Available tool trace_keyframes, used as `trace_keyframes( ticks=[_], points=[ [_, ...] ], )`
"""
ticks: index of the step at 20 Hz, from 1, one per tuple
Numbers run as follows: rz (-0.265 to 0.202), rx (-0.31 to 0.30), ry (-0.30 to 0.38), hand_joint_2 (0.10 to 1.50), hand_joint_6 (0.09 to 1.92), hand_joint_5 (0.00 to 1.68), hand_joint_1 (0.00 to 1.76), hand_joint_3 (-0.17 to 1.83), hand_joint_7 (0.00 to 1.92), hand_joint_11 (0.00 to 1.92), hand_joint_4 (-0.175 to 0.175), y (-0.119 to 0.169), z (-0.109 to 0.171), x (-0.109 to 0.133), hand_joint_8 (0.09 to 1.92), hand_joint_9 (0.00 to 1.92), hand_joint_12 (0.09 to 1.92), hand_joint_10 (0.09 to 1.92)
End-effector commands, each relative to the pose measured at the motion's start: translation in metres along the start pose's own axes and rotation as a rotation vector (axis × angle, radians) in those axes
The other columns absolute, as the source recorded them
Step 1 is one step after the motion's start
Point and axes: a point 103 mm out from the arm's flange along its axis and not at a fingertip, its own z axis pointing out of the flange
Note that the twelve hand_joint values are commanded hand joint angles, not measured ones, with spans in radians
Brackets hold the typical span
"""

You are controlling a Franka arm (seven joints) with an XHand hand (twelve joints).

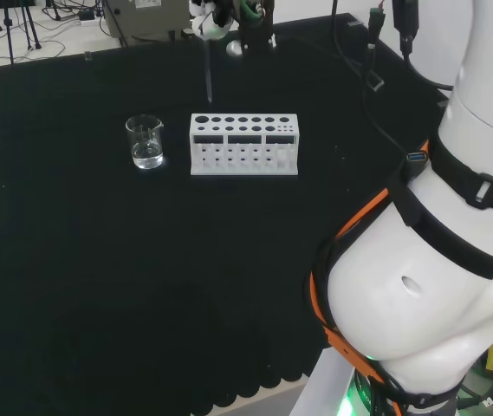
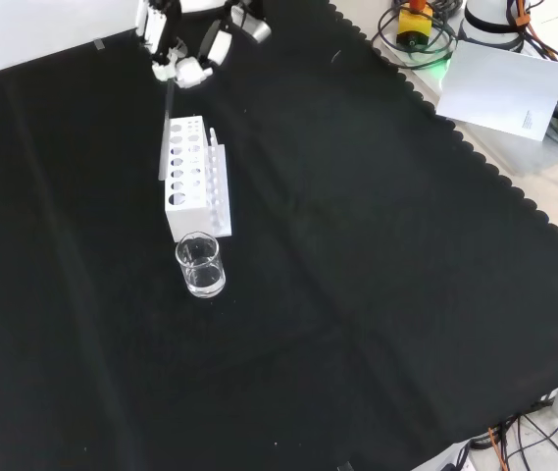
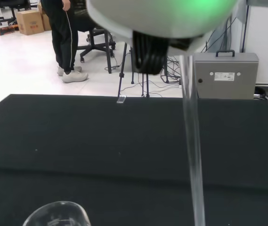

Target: Take the glass rod from the white test tube rack.

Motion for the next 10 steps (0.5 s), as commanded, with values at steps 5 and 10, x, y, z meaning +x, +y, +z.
trace_keyframes(
  ticks=[5,10],
  points=[
    [-0.004,-0.030,0.035,0.58,0.53,1.25,1.33,0.81,1.34,1.31,-0.175,-0.035,-0.045,0.006,0.88,1.70,0.72,0.70],
    [-0.021,-0.026,0.035,0.57,0.53,1.25,1.33,0.81,1.35,1.31,-0.175,-0.043,-0.051,0.009,0.88,1.70,0.73,0.69]
  ],
)
